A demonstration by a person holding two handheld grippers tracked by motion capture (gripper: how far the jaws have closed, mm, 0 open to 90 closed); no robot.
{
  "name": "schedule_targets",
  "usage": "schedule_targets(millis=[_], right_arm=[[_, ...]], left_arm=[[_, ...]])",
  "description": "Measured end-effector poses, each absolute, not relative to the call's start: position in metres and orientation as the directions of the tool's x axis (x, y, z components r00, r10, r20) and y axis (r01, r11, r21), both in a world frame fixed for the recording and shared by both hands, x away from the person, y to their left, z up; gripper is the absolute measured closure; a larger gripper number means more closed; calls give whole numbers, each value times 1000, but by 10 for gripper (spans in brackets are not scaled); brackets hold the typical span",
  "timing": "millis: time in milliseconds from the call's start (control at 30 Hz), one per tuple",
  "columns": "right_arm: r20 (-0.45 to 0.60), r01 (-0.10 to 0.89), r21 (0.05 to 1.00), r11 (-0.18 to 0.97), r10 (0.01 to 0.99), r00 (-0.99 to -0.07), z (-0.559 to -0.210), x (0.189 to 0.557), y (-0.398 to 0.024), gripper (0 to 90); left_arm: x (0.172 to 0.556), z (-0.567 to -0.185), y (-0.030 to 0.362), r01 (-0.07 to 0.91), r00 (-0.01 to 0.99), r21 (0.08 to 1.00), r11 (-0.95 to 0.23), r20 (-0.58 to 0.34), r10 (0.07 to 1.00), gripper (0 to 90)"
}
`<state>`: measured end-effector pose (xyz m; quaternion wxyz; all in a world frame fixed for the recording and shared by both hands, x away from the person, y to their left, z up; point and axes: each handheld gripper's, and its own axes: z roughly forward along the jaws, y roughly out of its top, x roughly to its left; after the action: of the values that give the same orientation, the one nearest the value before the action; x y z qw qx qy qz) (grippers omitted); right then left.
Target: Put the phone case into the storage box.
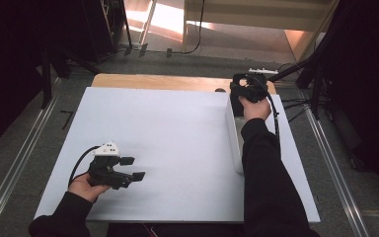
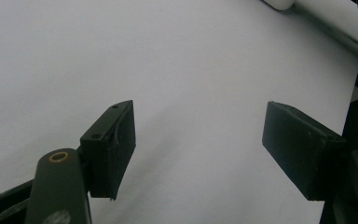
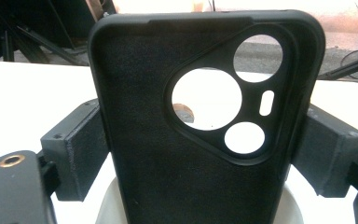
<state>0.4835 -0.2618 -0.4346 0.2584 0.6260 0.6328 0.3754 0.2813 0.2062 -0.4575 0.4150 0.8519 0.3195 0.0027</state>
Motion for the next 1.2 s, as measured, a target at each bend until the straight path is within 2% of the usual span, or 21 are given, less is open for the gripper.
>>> schedule_targets(millis=[300,400,633,800,1200], right_arm=[[162,612,788,-71,982,-95,-436,484,-261,109],[137,617,786,-45,985,-101,-437,484,-259,106],[169,618,784,-59,978,-121,-435,483,-263,92],[171,612,789,-58,977,-128,-434,483,-266,19],[170,624,781,-37,973,-154,-426,487,-265,0]], left_arm=[[282,-458,206,542,796,710,-449,-262,547,252],[282,-458,206,542,795,711,-449,-261,548,252],[282,-458,206,542,795,710,-450,-260,548,252],[282,-458,206,545,793,708,-449,-263,549,252],[282,-458,206,544,794,708,-451,-261,549,252]])
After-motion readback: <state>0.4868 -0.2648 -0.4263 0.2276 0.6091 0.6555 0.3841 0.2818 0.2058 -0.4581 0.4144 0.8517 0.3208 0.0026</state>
